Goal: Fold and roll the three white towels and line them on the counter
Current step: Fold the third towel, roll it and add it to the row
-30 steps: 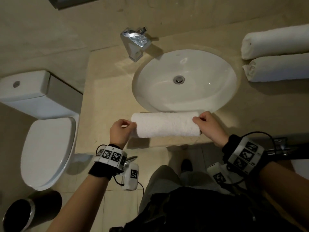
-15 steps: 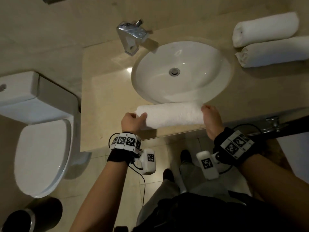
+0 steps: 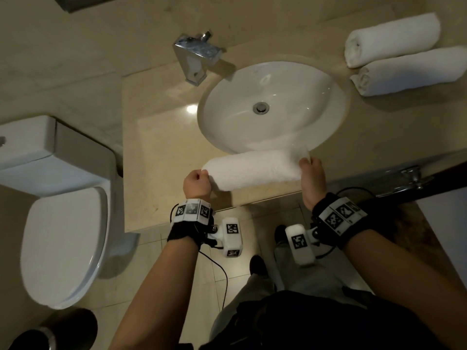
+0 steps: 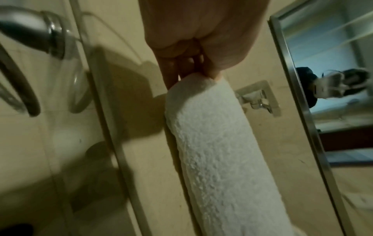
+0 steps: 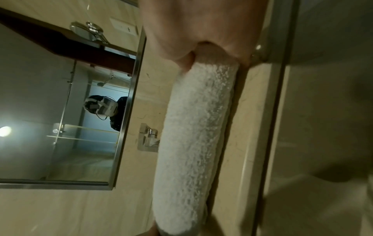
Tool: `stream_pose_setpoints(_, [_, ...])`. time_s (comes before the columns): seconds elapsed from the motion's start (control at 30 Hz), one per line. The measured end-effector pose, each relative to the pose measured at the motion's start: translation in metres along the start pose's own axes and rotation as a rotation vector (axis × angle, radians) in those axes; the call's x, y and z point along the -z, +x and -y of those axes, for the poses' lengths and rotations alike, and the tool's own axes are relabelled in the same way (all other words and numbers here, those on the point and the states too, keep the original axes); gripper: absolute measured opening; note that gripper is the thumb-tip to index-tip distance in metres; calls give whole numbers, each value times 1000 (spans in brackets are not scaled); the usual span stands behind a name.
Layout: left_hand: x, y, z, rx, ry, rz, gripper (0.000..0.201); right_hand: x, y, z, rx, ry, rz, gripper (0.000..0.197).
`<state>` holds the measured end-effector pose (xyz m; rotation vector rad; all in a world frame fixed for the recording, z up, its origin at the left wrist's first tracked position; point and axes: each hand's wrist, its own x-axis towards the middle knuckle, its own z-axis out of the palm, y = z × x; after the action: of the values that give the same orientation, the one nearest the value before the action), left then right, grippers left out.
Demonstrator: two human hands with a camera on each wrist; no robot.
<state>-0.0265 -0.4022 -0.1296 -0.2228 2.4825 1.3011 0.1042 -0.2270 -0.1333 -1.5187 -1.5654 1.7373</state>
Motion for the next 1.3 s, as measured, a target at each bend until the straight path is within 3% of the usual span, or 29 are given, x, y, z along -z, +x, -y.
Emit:
stream_pose_setpoints(0.1, [-2, 2, 2, 63, -58, 38, 21, 2, 3, -5, 0, -11, 9, 10])
stream_pose_setpoints(0.3, [7, 4, -12, -26, 124, -27, 32, -4, 11, 11, -21, -43, -58, 11])
stream_pose_setpoints(0.43, [8, 0, -13, -39, 117, 17, 31, -10, 13, 12, 23, -307, -94, 30])
stream_pose_setpoints(0.5, [5, -1, -12, -36, 72, -9, 24, -10, 10, 9, 86, -327, -139, 31])
stream_pose_setpoints(0.57, [2, 1, -7, 38, -122, 15, 16, -8, 8, 2, 99, -231, -197, 23])
stream_pose_setpoints(0.63, [-2, 3, 1, 193, -307, 102, 25, -6, 9, -7, 65, -105, -205, 16])
stream_pose_setpoints(0.73, [-6, 4, 11, 333, -272, 214, 23, -7, 9, -9, -5, -70, -129, 7])
stream_pose_setpoints(0.83, [-8, 5, 6, 134, -123, 133, 14, -6, 12, 4, 11, -54, -116, 16])
stream_pose_setpoints(0.93, [-7, 6, -5, -28, -36, 34, 24, -7, 21, 17, 18, -95, -104, 35])
stream_pose_setpoints(1.07, [-16, 10, -17, 33, -87, 109, 59, -8, 32, 21, 9, -251, 4, 49])
stream_pose_setpoints(1.13, [-19, 9, -16, -9, -15, 109, 58, -5, 35, 18, -19, -310, 19, 53])
stream_pose_setpoints(1.2, [-17, 6, -21, -206, 67, 67, 55, -2, 39, 16, -38, -355, 16, 54])
stream_pose_setpoints(1.23, [-15, 4, -27, -368, 103, 90, 55, -3, 41, 15, -43, -377, 23, 54])
stream_pose_setpoints(1.3, [-16, 1, -40, -764, 368, 294, 64, -2, 44, 14, 10, -458, 13, 55])
